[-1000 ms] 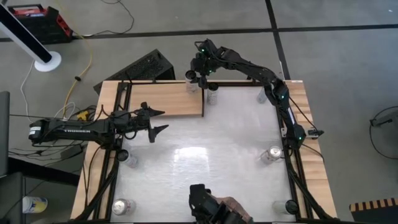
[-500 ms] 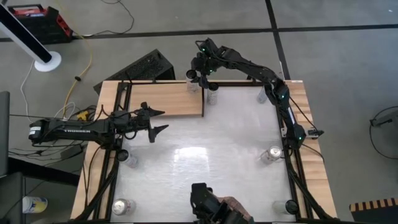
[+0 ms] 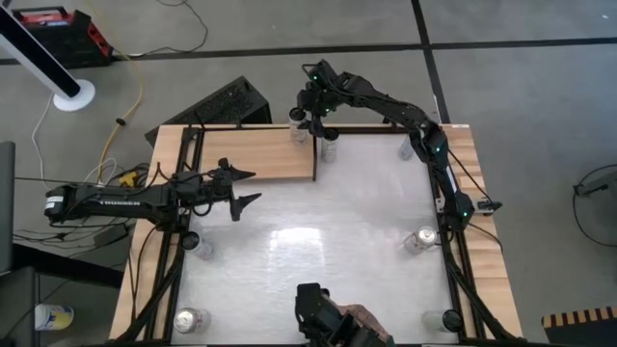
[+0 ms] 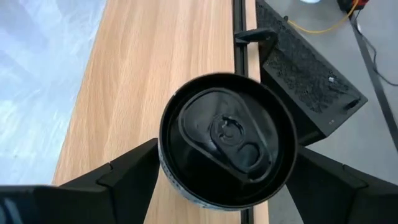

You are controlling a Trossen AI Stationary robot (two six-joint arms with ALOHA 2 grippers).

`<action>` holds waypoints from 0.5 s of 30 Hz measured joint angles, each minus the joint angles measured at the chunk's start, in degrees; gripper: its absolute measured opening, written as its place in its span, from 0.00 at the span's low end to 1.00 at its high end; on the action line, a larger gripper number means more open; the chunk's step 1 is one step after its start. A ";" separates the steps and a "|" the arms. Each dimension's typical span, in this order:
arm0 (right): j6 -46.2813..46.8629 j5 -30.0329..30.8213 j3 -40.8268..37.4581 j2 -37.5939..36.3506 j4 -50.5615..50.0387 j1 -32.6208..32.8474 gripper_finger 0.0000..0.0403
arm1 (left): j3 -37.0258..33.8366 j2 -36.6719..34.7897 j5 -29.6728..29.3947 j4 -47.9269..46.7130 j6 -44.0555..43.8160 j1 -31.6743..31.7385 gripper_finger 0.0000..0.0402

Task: Place canned beverage on shelf
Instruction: Put the right peach vibe celsius soda can on the shelf

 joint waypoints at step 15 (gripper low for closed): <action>-0.14 3.59 9.49 -0.12 -7.39 1.02 0.85 | 0.00 -0.02 0.02 -0.09 0.02 0.00 0.79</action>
